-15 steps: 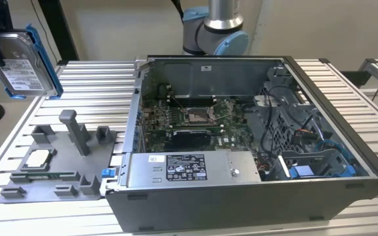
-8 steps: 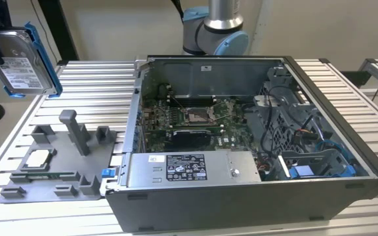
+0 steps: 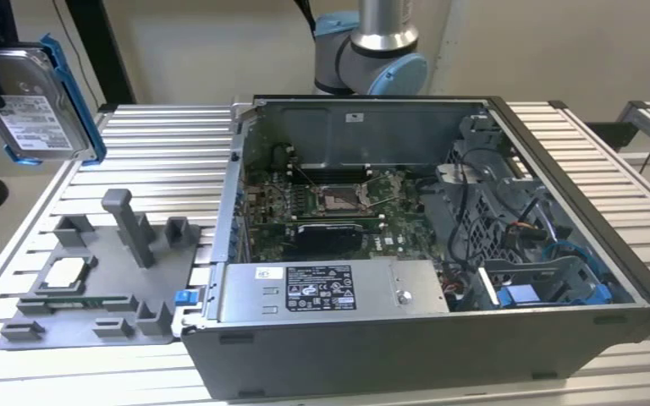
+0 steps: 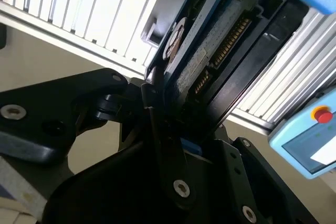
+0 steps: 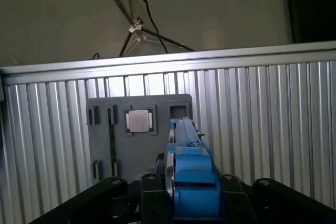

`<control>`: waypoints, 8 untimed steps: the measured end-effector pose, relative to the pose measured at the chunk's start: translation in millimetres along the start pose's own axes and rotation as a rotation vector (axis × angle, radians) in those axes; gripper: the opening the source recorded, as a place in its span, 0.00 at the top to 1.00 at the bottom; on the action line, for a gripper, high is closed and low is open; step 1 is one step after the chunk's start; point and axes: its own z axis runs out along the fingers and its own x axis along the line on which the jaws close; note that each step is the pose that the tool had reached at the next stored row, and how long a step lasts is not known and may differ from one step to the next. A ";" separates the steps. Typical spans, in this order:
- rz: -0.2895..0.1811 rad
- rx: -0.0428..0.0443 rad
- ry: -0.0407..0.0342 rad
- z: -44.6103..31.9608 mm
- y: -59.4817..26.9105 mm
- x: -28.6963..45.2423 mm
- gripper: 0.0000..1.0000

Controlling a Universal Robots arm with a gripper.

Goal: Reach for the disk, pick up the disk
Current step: 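Pick up the disk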

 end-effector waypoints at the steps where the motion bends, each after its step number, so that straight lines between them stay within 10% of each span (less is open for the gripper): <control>1: 0.000 0.0000 0.0000 -0.5 0.0 0.0 1.00; 8: 0.000 0.0000 0.0000 -4.0 0.1 0.0 1.00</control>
